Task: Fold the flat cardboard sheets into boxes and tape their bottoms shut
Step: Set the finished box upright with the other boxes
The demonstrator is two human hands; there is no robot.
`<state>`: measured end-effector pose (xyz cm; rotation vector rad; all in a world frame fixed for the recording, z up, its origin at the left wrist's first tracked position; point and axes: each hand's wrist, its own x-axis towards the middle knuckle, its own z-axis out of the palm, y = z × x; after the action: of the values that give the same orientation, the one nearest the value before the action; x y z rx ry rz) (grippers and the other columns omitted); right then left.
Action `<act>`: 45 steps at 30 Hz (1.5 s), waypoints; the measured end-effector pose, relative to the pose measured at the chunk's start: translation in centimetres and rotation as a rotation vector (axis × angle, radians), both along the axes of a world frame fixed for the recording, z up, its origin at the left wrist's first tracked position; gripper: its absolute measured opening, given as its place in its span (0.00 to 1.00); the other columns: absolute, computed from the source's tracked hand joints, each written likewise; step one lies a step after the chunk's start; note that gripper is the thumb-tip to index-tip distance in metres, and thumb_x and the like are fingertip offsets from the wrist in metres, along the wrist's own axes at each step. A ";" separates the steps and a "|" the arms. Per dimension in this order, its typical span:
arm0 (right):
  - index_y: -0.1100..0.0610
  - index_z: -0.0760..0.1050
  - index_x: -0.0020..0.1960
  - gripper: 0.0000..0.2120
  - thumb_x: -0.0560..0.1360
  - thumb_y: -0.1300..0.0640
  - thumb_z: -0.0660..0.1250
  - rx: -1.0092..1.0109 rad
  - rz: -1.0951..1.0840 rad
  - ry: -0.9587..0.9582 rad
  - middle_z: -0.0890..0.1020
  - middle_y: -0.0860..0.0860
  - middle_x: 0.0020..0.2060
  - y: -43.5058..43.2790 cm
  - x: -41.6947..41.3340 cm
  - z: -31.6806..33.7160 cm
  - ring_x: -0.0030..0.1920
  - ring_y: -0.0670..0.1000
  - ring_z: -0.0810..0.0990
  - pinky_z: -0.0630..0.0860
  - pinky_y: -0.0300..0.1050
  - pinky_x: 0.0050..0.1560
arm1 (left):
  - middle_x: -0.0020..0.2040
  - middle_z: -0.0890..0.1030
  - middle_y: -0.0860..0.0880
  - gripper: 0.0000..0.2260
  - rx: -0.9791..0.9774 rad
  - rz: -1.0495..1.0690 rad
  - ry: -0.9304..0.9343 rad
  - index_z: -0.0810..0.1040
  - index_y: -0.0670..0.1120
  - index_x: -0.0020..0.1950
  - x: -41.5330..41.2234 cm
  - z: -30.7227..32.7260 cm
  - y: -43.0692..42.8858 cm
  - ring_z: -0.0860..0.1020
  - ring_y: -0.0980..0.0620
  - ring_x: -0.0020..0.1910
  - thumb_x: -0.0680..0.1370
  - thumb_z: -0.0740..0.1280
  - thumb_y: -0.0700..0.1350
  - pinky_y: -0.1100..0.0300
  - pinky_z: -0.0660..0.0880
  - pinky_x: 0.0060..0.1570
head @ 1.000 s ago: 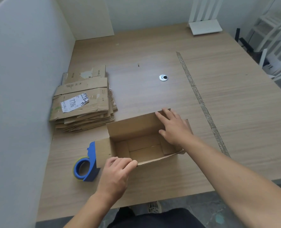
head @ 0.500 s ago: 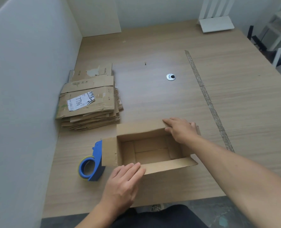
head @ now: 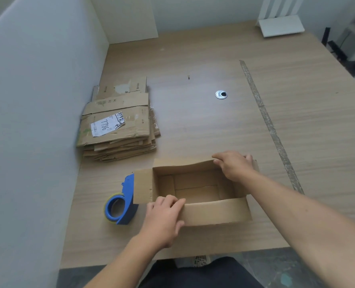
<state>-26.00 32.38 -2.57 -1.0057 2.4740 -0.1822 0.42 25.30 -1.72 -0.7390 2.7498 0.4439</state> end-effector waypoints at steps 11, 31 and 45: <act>0.43 0.76 0.61 0.15 0.83 0.44 0.53 -0.031 -0.065 -0.014 0.76 0.46 0.59 2.0 0.9 -0.5 0.61 0.52 0.74 0.59 0.56 0.60 | 0.35 0.75 0.54 0.22 -0.213 -0.015 0.114 0.75 0.51 0.41 -0.9 -3.6 -0.2 0.72 0.49 0.32 0.56 0.80 0.36 0.56 0.67 0.33; 0.52 0.78 0.63 0.19 0.73 0.54 0.72 -0.421 -0.054 0.328 0.76 0.55 0.64 5.4 2.9 1.2 0.64 0.60 0.70 0.73 0.60 0.56 | 0.61 0.79 0.48 0.18 -0.242 0.265 0.341 0.79 0.47 0.64 0.9 0.4 -4.0 0.74 0.44 0.59 0.74 0.72 0.49 0.47 0.74 0.56; 0.49 0.67 0.74 0.26 0.77 0.56 0.68 -0.370 -0.468 -0.017 0.71 0.54 0.59 11.1 5.0 -1.9 0.59 0.57 0.70 0.68 0.49 0.61 | 0.66 0.74 0.49 0.26 0.244 0.634 0.330 0.62 0.53 0.78 0.0 -1.8 -2.9 0.75 0.49 0.60 0.80 0.62 0.41 0.50 0.74 0.60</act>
<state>-21.03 43.47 -4.42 -0.5281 2.6777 -0.8164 0.44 22.40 -3.51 -1.5864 2.6057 1.0893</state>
